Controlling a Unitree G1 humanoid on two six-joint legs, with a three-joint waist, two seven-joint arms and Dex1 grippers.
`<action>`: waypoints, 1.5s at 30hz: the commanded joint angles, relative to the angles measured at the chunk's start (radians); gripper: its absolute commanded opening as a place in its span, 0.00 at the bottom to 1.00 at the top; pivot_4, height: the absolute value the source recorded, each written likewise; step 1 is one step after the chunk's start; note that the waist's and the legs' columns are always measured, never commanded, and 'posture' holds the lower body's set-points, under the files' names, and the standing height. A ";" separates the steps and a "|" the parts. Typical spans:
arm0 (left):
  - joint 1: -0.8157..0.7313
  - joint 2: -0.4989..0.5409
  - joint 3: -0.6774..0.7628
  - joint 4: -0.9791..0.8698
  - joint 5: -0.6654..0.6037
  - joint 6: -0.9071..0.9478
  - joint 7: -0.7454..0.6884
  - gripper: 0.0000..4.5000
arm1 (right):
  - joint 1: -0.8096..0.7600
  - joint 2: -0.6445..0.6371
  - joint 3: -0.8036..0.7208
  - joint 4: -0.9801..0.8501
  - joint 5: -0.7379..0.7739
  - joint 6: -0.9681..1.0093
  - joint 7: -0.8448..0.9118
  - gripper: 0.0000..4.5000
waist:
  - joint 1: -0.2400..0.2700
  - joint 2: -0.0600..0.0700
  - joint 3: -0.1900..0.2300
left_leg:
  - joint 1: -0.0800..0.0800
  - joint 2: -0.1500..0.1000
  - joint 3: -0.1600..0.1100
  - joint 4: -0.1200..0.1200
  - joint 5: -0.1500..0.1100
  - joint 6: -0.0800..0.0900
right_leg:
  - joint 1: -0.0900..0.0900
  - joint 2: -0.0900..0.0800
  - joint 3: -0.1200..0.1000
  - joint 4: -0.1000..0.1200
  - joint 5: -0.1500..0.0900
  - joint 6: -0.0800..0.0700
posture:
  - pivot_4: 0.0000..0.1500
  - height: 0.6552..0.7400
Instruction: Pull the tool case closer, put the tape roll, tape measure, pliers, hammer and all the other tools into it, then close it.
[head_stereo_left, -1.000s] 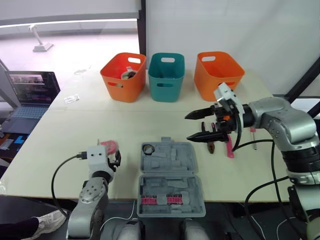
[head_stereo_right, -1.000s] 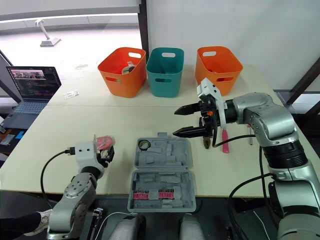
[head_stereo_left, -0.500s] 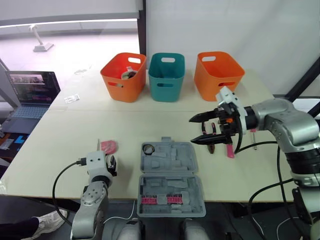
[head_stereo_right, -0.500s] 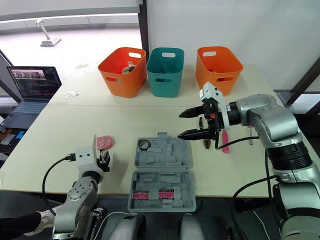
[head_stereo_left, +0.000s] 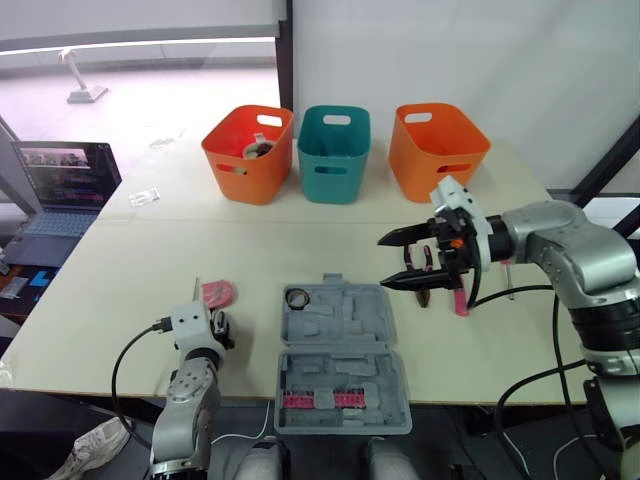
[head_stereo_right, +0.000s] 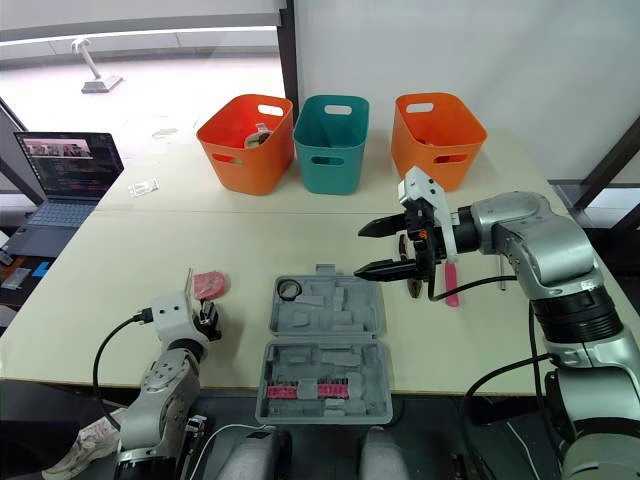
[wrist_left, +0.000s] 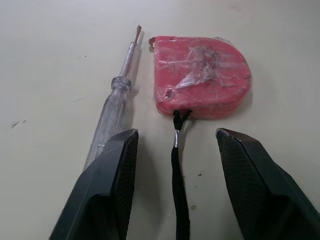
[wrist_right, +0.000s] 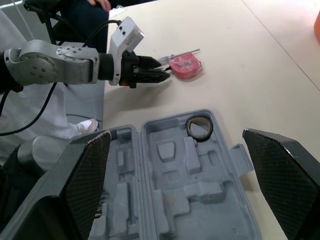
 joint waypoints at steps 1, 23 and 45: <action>-0.027 -0.001 0.008 0.032 0.008 -0.038 0.012 0.17 | -0.008 -0.013 -0.020 -0.031 0.000 -0.003 -0.005 1.00 | 0.000 0.000 0.000 | 0.000 0.000 0.000 0.000 0.000 0.000 | 0.000 0.000 0.000 0.000 0.000 0.000 | 1.00 1.00; 0.169 0.098 -0.196 -0.250 -0.080 0.106 -0.277 0.01 | -0.007 0.003 0.008 -0.039 -0.009 0.015 -0.012 1.00 | -0.001 0.000 0.000 | 0.000 0.000 0.000 -0.001 0.000 0.000 | 0.000 0.000 0.000 0.000 0.000 0.000 | 1.00 1.00; 0.545 0.250 -0.104 -0.493 -0.159 0.143 -0.384 0.01 | 0.000 0.081 0.053 -0.030 -0.013 0.047 -0.040 1.00 | -0.002 0.001 0.001 | 0.000 0.000 0.000 -0.002 0.000 0.000 | -0.001 -0.001 0.000 -0.003 -0.002 -0.004 | 1.00 1.00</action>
